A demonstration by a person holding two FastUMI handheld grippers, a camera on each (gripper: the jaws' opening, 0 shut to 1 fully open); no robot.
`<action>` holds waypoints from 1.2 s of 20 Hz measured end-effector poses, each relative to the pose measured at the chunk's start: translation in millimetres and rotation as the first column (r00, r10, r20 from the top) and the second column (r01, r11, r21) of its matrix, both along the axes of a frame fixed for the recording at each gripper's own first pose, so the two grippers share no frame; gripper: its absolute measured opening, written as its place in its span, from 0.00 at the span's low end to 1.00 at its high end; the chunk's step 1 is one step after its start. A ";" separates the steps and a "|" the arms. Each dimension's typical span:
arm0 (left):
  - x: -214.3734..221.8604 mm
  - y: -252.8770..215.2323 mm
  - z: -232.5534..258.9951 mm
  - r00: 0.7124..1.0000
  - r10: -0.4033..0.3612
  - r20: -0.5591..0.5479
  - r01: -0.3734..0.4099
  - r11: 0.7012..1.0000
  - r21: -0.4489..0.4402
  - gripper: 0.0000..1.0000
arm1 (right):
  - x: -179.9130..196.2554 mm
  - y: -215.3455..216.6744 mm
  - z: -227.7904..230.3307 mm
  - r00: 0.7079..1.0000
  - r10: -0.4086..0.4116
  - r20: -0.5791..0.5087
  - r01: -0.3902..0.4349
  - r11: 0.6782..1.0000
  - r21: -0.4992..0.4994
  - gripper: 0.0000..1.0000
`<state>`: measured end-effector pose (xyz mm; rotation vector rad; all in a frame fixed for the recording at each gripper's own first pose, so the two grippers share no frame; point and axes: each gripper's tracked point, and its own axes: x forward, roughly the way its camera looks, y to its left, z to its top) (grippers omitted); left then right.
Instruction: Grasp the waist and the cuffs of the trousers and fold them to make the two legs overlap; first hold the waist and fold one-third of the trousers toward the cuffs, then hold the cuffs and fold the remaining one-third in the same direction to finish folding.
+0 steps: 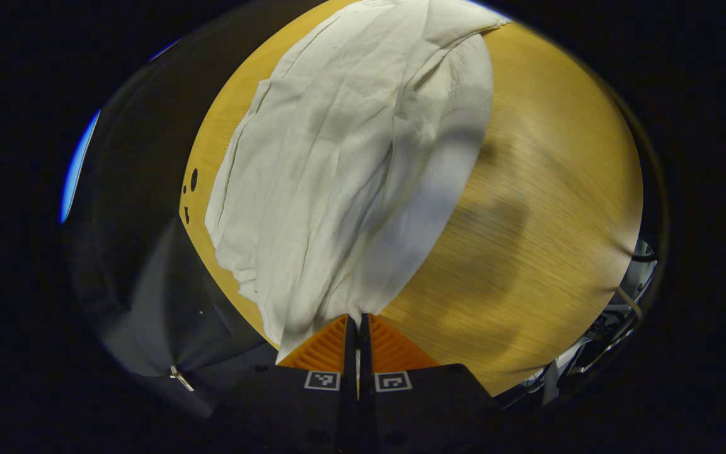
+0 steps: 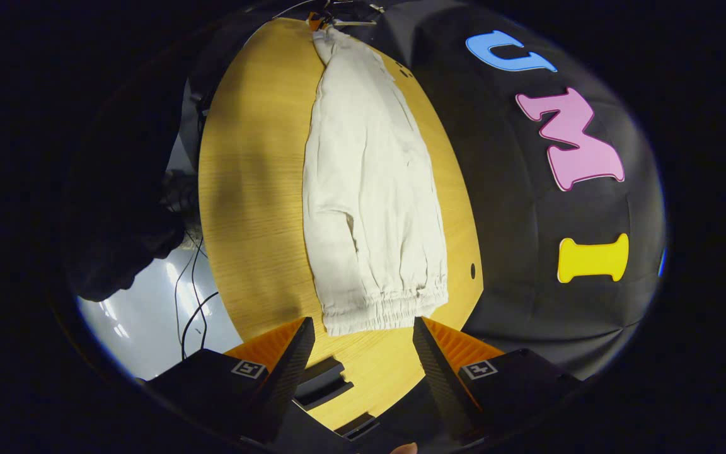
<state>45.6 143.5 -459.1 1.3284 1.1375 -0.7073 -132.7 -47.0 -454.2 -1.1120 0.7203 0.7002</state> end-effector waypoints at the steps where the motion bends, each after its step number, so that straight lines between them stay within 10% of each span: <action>1: -0.1 -0.1 -0.8 1.000 0.000 -0.002 0.000 1.000 0.000 0.06 | 4.0 -0.8 -7.6 1.000 0.001 -0.010 -0.001 1.000 -0.017 0.96; 7: 1.1 -0.4 -1.9 1.000 -0.023 0.007 0.023 1.000 -0.016 0.06 | 39.0 0.1 -37.4 0.997 0.048 -0.058 -0.053 0.994 -0.098 0.94; 9: 0.9 -0.8 -1.9 1.000 -0.028 0.011 0.028 0.999 -0.028 0.06 | 38.2 3.3 -47.5 0.989 0.037 -0.141 -0.050 0.994 -0.096 0.77; 12: 1.0 -0.8 -2.6 1.000 -0.010 0.020 0.011 0.998 -0.058 0.06 | 32.5 3.1 -45.1 0.968 -0.027 -0.248 0.008 0.997 -0.078 0.27; 14: -2.3 -2.9 -2.5 1.000 0.029 -0.007 -0.030 0.995 -0.099 0.06 | 34.6 5.3 -50.5 0.944 -0.085 -0.319 0.074 0.996 -0.047 0.18; 20: -15.6 -2.8 19.2 0.985 0.159 -0.062 -0.169 0.960 -0.225 0.06 | 38.7 15.1 -18.6 0.856 -0.193 -0.479 0.280 0.953 0.115 0.12; 24: -9.8 -1.7 27.0 0.963 0.255 -0.090 -0.270 0.919 -0.288 0.06 | 65.1 10.7 5.1 0.785 -0.309 -0.537 0.478 0.854 0.207 0.13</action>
